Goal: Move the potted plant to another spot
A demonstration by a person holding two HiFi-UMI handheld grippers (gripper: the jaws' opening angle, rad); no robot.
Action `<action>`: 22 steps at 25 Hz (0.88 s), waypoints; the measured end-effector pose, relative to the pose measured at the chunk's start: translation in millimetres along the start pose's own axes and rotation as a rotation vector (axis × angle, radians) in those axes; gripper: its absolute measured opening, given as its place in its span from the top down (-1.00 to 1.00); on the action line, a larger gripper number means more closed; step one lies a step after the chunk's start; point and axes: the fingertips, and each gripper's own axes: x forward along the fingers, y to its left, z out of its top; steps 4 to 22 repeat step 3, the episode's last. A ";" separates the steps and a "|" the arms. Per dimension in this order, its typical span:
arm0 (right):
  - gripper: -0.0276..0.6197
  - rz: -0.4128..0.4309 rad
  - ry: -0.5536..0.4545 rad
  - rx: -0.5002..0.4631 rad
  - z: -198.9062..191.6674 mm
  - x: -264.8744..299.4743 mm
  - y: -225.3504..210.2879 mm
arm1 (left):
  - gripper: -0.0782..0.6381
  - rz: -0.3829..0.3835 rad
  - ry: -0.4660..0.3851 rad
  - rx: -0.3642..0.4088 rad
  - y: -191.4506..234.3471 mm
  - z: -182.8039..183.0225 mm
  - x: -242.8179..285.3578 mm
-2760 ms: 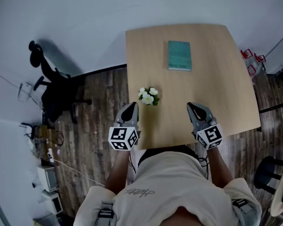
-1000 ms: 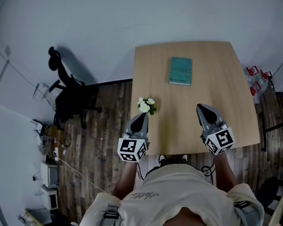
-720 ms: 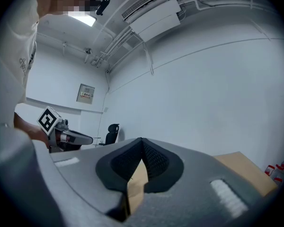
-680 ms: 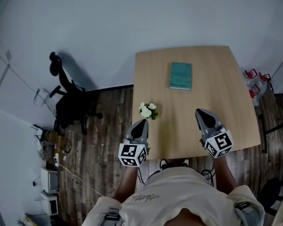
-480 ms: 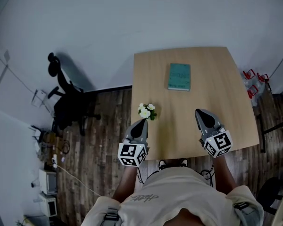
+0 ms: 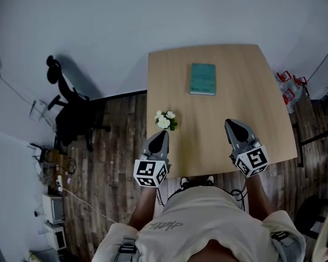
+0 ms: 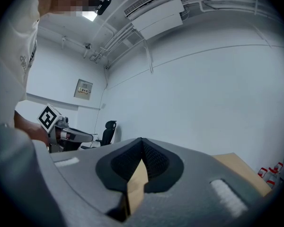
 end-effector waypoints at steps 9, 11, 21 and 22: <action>0.91 -0.005 -0.001 0.001 -2.0 -0.3 1.1 | 0.73 -0.008 0.003 0.001 0.2 -1.5 2.5; 0.91 -0.005 -0.001 0.001 -2.0 -0.3 1.1 | 0.73 -0.008 0.003 0.001 0.2 -1.5 2.5; 0.91 -0.005 -0.001 0.001 -2.0 -0.3 1.1 | 0.73 -0.008 0.003 0.001 0.2 -1.5 2.5; 0.91 -0.005 -0.001 0.001 -2.0 -0.3 1.1 | 0.73 -0.008 0.003 0.001 0.2 -1.5 2.5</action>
